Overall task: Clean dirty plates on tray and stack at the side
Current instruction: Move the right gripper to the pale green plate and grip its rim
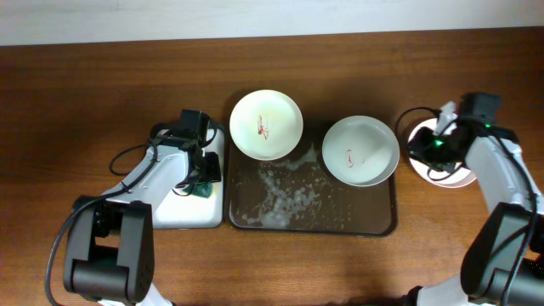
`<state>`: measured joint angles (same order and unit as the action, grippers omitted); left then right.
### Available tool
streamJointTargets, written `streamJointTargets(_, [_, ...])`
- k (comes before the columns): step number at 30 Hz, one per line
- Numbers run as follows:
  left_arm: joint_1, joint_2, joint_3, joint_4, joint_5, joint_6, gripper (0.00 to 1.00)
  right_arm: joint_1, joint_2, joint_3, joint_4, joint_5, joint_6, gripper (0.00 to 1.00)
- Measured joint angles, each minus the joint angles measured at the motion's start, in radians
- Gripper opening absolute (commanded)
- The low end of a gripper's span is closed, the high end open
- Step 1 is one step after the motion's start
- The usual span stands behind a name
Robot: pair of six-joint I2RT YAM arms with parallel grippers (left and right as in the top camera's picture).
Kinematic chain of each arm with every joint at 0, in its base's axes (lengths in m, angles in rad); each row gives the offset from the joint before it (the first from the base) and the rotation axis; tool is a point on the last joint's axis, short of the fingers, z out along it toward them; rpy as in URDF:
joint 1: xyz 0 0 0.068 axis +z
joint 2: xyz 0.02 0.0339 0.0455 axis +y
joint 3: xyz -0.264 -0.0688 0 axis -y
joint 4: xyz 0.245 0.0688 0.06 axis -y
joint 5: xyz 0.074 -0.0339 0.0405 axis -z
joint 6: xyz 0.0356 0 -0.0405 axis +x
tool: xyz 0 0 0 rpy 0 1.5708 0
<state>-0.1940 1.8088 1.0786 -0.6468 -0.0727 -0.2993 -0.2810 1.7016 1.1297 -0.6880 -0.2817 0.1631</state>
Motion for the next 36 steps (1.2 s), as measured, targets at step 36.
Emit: streamJointTargets(36, [0.0, 0.0, 0.0, 0.0, 0.0, 0.0, 0.65, 0.193, 0.046, -0.025, -0.202, 0.001, 0.008, 0.04])
